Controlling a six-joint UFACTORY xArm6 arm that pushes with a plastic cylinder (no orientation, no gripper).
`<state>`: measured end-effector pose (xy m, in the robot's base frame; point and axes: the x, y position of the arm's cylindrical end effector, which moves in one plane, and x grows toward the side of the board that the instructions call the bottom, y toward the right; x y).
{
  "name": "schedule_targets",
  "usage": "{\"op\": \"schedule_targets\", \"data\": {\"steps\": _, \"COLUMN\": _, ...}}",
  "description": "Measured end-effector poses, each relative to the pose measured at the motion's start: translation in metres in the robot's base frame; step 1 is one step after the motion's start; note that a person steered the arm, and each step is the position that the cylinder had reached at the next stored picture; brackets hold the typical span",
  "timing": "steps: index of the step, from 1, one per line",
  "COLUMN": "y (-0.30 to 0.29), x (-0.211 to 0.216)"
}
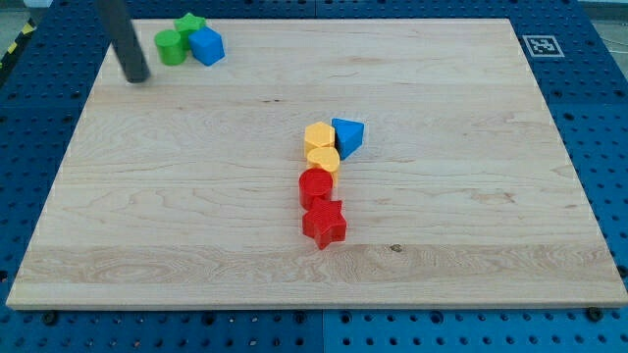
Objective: Move the blue cube slightly right
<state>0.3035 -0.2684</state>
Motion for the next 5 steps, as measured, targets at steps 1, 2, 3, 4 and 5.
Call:
{"op": "schedule_targets", "data": {"steps": 1, "y": -0.036, "x": -0.058}}
{"op": "schedule_targets", "data": {"steps": 2, "y": -0.020, "x": -0.107}}
{"op": "schedule_targets", "data": {"steps": 3, "y": 0.019, "x": -0.098}}
{"op": "schedule_targets", "data": {"steps": 4, "y": 0.042, "x": -0.077}}
{"op": "schedule_targets", "data": {"steps": 5, "y": 0.069, "x": -0.069}}
